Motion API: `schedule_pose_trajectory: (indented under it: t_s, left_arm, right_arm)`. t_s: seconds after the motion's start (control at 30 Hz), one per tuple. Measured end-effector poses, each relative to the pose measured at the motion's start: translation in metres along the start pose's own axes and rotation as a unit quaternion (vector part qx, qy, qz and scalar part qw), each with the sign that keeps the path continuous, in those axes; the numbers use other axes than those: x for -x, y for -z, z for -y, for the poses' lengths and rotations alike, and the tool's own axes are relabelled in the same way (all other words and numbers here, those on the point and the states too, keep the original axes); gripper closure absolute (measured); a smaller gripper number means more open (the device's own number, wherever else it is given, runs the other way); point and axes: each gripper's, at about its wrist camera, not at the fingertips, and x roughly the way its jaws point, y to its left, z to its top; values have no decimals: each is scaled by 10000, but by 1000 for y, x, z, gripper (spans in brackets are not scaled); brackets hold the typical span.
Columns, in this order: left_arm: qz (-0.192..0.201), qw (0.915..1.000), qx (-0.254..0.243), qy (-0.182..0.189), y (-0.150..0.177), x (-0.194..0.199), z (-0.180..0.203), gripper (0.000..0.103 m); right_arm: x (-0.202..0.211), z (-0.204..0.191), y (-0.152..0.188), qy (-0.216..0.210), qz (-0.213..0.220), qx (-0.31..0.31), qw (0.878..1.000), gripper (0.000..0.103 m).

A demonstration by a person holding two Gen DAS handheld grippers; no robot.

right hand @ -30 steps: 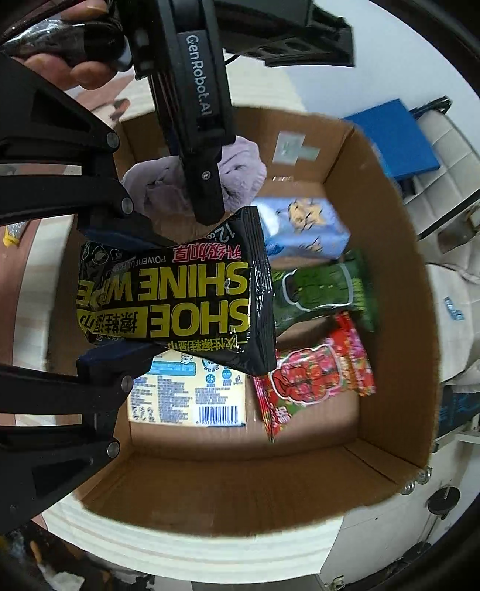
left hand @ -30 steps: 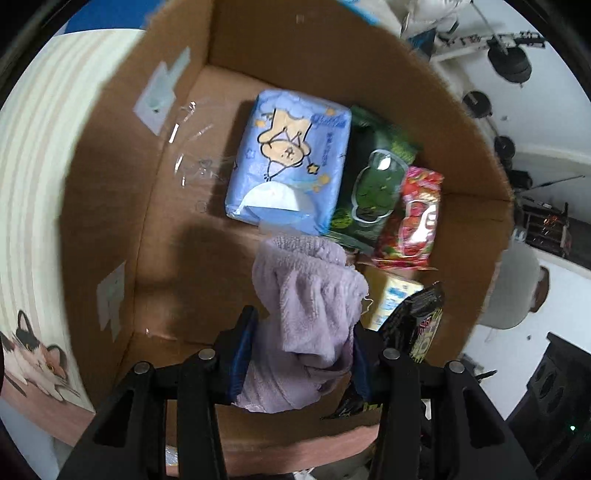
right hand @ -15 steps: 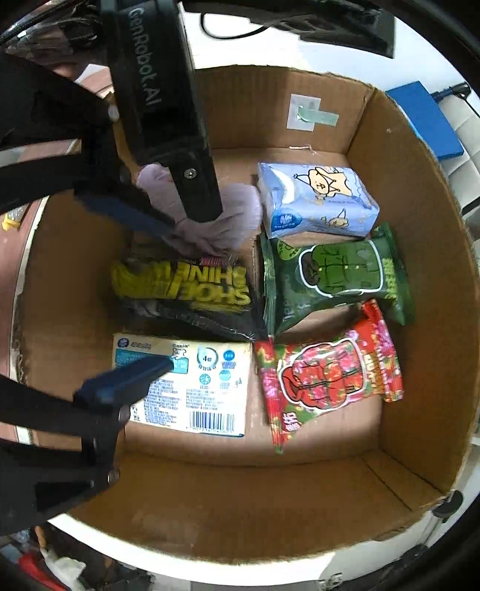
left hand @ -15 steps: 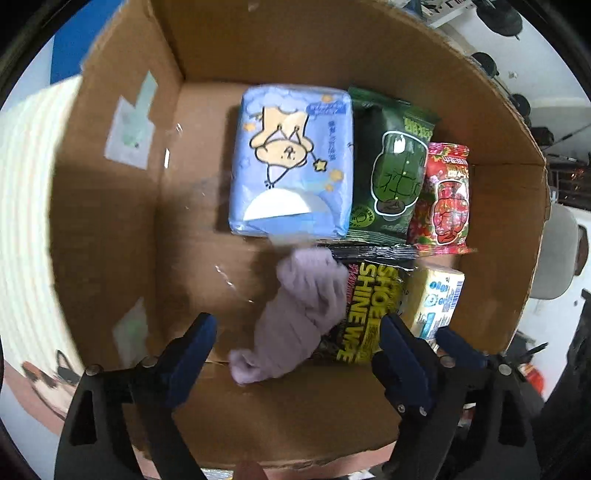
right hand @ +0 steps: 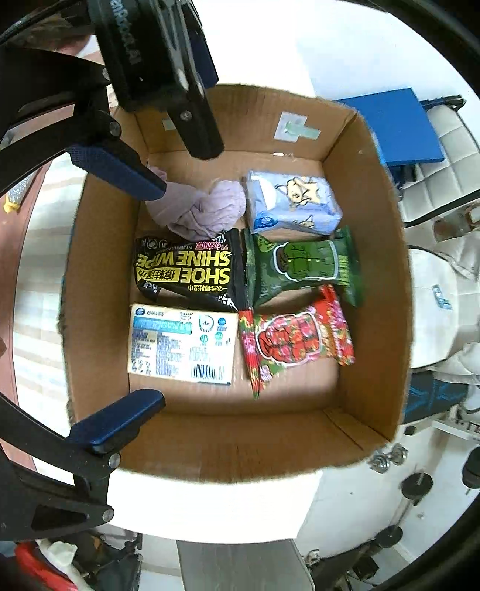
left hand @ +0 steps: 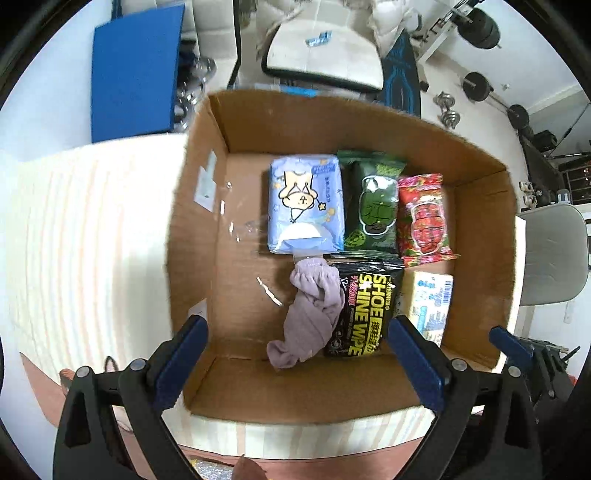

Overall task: Organize soft objects
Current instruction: 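Drop the lilac sock into the box with the left tool while the right tool drops the black pack, then grasp the yellow-silver sponge with the left tool while the right tool grasps the orange panda pack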

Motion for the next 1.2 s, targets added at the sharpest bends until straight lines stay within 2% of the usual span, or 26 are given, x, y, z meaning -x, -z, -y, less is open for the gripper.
schedule_pose_trajectory:
  t_s: [0.03, 0.2, 0.3, 0.43, 0.53, 0.6, 0.67, 0.7, 0.77, 0.83, 0.9, 0.93, 1.0, 1.07, 1.13, 1.2]
  left_arm:
    - [63, 10000, -12, -43, -4, 1, 4, 3]
    - [493, 9984, -130, -260, 15, 33, 10, 3]
    - [604, 9980, -66, -194, 23, 45, 12, 3]
    - [712, 9973, 172, -83, 40, 59, 8, 3]
    - [982, 9939, 451, -238, 67, 74, -6, 3]
    - [1133, 9894, 847, -325, 96, 78, -26, 3]
    - [1086, 9863, 1222, -217, 129, 72, -48, 3]
    - [1000, 9840, 1466, -170, 151, 64, -63, 5]
    - [777, 9799, 1827, -168, 190, 45, -85, 23]
    - [297, 9758, 2159, -164, 228, 14, -104, 38]
    - [-308, 9663, 2554, -31, 264, -28, -122, 38]
    - [-459, 9604, 2746, 77, 278, -41, -128, 38]
    - [-719, 9434, 3208, 426, 304, -70, -141, 38]
    - [-884, 9277, 3560, 702, 317, -92, -147, 38]
    - [-967, 9160, 3794, 876, 323, -108, -150, 38]
    - [-975, 9113, 3889, 941, 322, -117, -150, 38]
  right_arm:
    - [5, 1, 3, 5, 53, 3, 10000, 0]
    - [30, -1, 16, -7, 382, 23, 9993, 0]
    - [44, -2, 24, -19, 515, 28, 9987, 0]
    - [61, -1, 38, -241, 727, 52, 9970, 0]
    - [71, 0, 57, -636, 859, 176, 9941, 0]
    - [72, -3, 73, -850, 874, 416, 9917, 0]
    - [69, -8, 96, -1026, 910, 733, 9878, 0]
    - [65, -11, 108, -1078, 893, 915, 9859, 0]
    - [53, -18, 123, -1160, 776, 1205, 9829, 0]
    - [36, -24, 138, -1197, 681, 1433, 9801, 0]
    - [11, -31, 147, -1309, 500, 1506, 9786, 0]
    - [1, -34, 149, -1356, 411, 1491, 9786, 0]
    - [-24, -43, 151, -1396, 239, 1482, 9788, 6]
    - [-49, -56, 150, -1335, 191, 1496, 9795, 11]
    - [-67, -68, 151, -1313, 174, 1518, 9795, 16]
    - [-82, -80, 149, -1234, 214, 1545, 9800, 20]
